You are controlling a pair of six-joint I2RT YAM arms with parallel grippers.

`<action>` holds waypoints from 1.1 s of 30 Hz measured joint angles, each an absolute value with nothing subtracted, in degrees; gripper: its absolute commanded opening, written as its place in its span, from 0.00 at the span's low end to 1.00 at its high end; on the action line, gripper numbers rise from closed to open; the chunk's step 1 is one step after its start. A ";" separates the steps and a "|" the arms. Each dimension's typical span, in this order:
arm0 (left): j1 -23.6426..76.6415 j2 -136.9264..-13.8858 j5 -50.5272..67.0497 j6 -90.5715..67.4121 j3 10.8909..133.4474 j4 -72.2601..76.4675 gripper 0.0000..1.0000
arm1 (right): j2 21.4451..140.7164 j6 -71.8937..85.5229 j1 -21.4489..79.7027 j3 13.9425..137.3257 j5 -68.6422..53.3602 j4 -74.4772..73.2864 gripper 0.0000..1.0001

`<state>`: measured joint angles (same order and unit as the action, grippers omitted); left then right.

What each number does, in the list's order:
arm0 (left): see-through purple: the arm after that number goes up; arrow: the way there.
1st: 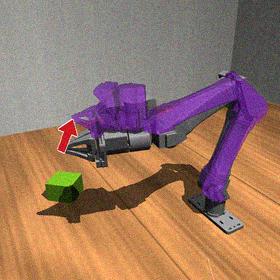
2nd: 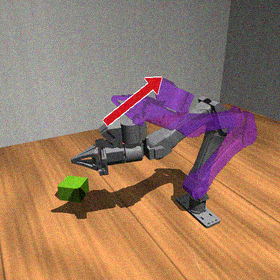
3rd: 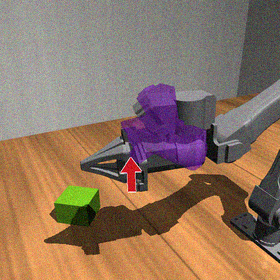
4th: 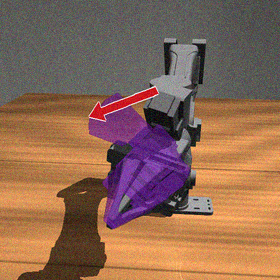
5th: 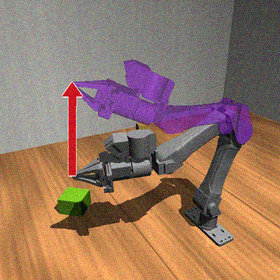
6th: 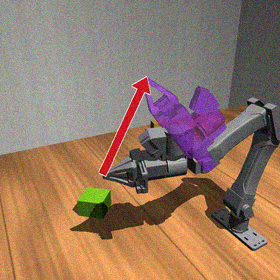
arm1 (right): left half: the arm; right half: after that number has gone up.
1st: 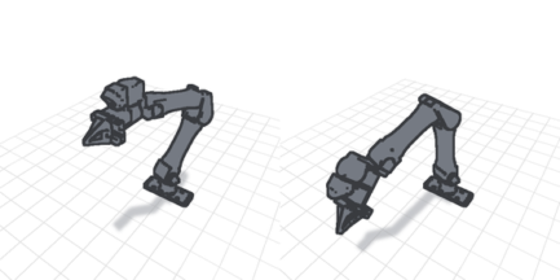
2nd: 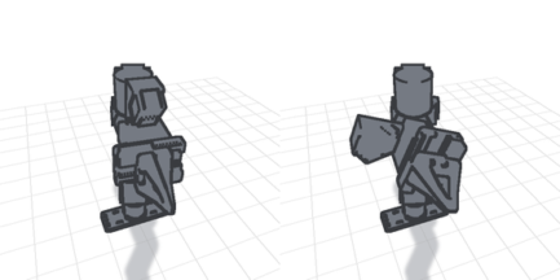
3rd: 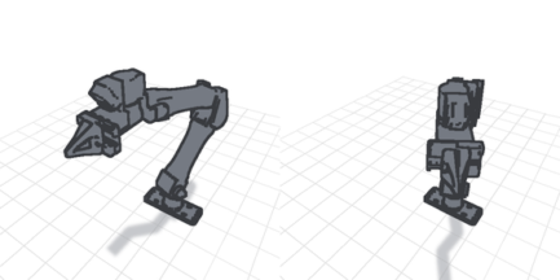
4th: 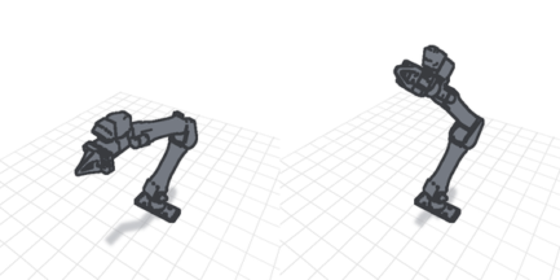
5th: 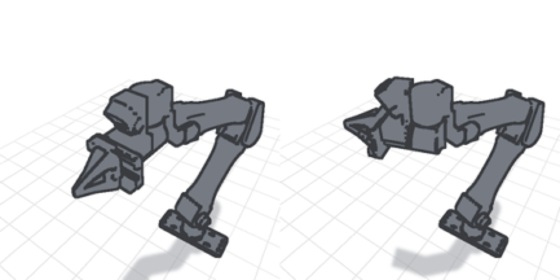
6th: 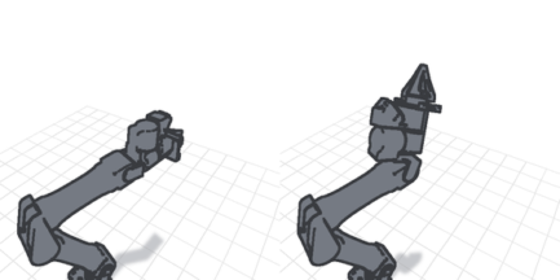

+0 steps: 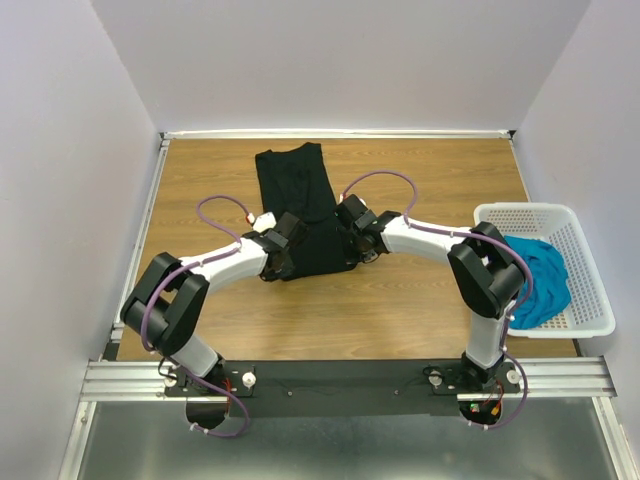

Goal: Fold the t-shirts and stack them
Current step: Fold the tshirt

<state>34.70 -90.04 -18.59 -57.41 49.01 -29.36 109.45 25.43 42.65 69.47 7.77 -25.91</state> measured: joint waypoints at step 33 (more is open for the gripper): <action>37.45 -70.94 8.64 -42.59 61.47 -55.61 0.00 | 89.76 24.01 41.32 82.52 -4.54 -72.88 0.01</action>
<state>37.45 -70.94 8.64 -42.59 61.47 -55.61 89.76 24.01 41.32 82.52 -4.54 -72.88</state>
